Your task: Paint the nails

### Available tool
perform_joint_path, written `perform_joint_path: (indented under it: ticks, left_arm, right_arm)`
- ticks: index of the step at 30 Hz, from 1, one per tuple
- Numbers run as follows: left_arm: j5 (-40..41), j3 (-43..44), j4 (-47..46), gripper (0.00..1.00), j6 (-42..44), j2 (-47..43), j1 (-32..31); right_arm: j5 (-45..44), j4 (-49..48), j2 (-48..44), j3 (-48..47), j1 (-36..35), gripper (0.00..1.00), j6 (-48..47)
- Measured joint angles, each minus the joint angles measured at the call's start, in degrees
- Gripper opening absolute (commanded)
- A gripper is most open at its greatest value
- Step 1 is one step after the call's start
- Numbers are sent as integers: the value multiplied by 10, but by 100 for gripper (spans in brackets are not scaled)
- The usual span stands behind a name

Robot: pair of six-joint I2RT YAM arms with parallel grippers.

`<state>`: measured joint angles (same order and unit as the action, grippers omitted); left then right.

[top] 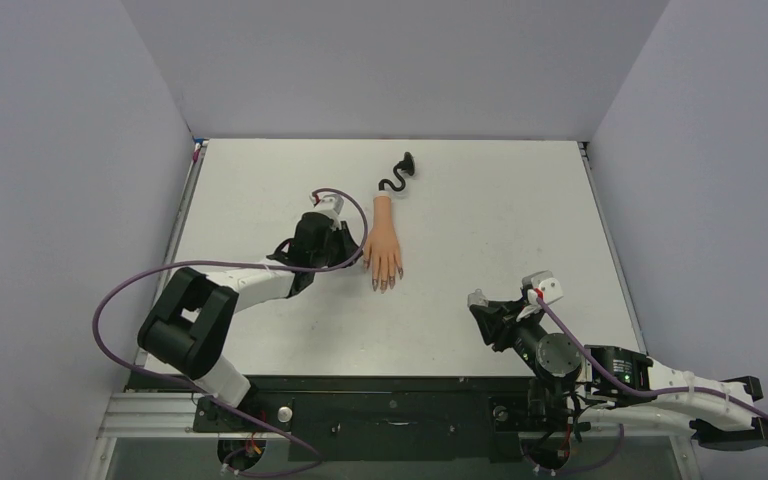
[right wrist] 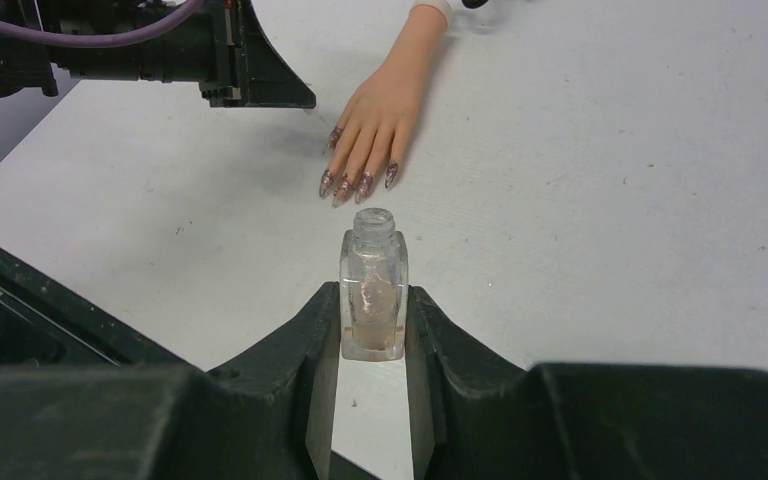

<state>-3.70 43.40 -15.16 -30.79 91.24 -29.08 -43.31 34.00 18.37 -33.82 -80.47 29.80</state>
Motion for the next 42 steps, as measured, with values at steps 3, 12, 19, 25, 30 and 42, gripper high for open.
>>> perform_joint_path:
  ticks: [3,12,19,25,30,42]
  left_arm:
    - [0,4,2,0,0,7,0]
    - [0,13,4,0,0,21,1]
    - [-2,13,4,0,0,28,1]
    - [-7,10,4,0,0,28,1]
    - [-9,5,4,0,1,28,0]
    - [-9,-9,4,0,1,27,-4]
  right_arm:
    - [0,0,0,0,-3,0,1]
    - [0,0,0,0,-3,0,3]
    - [-3,0,0,0,-3,0,5]
    - [-4,1,0,1,-6,0,7]
    - [-5,1,0,1,-6,0,8]
    - [-5,2,0,1,-10,0,8]
